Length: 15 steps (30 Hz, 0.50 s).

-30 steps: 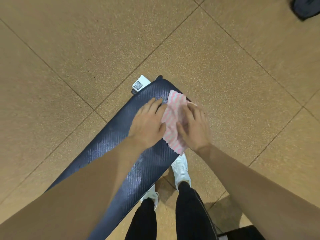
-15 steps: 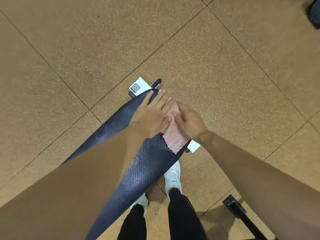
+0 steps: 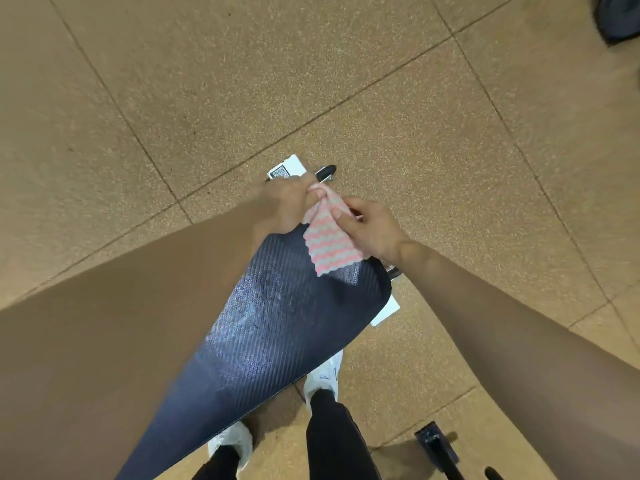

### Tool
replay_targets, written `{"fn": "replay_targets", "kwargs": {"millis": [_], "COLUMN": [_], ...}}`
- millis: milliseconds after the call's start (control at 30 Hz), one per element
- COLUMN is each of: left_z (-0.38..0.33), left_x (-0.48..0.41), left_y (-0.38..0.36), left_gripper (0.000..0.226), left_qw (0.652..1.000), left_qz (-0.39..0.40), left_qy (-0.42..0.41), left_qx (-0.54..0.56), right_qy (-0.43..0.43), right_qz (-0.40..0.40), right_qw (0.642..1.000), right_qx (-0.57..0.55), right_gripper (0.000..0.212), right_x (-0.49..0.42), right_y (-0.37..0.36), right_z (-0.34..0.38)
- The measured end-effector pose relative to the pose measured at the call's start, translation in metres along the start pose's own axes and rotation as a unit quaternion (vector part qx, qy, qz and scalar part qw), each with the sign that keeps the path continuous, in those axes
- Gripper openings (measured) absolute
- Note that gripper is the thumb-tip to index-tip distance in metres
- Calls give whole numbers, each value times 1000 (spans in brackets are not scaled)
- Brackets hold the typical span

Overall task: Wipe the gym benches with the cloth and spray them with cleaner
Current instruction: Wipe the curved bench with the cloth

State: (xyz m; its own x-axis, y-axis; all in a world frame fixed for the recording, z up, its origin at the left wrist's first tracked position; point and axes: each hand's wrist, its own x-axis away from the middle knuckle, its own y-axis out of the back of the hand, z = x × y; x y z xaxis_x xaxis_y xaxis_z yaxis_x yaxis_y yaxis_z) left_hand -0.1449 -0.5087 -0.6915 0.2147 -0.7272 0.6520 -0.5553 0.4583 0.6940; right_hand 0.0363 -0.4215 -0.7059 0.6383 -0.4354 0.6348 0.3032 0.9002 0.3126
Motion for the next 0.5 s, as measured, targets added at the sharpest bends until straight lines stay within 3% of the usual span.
{"fn": "replay_targets", "kwargs": {"millis": [200,333,500], "left_z": [58,92,138], "left_x": [17,46,79], "left_y": [1,-7,-26], "left_gripper": [42,36,46], "left_qw": [987,971,976], "left_qz": [8,-8,-10], "left_qy": [-4,15,63], "left_qx": [163,238,210], "right_qy": [11,35,67], "right_qz": [-2,7,117], "right_qw": [999,983,933], "right_qx": [39,177,334], "right_gripper": [24,32,34], "right_x": [-33,-45,-52], "right_y": [-8,-24,-50], "right_z": [31,61,101]}}
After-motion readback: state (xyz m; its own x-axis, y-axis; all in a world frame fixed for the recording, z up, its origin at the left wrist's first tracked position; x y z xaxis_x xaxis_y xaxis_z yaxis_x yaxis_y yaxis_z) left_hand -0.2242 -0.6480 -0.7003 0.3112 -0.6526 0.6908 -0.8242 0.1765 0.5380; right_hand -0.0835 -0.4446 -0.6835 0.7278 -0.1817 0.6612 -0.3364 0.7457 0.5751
